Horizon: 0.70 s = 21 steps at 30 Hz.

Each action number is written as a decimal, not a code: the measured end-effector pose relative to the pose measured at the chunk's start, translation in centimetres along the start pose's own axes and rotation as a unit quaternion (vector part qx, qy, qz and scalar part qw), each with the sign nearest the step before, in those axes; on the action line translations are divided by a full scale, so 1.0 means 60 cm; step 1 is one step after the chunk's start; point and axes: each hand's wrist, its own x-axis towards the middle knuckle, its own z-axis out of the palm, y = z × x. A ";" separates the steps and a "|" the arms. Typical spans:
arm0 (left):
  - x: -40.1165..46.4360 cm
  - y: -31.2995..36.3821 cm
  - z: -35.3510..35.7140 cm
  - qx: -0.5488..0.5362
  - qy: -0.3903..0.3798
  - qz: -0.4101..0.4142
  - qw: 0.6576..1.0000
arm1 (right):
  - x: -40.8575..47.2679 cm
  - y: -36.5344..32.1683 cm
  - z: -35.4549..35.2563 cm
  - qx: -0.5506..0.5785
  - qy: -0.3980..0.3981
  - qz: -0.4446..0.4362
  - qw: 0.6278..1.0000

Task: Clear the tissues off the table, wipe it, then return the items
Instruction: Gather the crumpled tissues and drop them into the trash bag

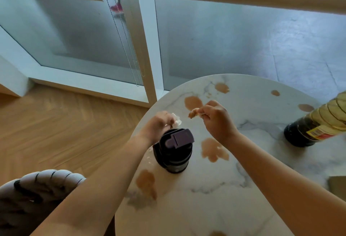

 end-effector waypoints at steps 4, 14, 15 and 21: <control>-0.023 0.018 -0.055 -0.008 0.099 0.047 0.994 | 0.002 -0.009 -0.005 0.007 0.008 0.003 1.000; -0.117 0.139 -0.157 -0.099 0.200 0.049 0.974 | -0.062 -0.053 -0.087 0.002 0.037 0.014 0.999; -0.128 0.164 -0.168 -0.098 0.206 0.052 0.972 | -0.071 -0.058 -0.104 -0.005 0.050 0.014 0.999; -0.238 0.345 -0.184 -0.110 0.241 0.083 0.961 | -0.178 -0.087 -0.228 -0.020 0.120 0.027 0.992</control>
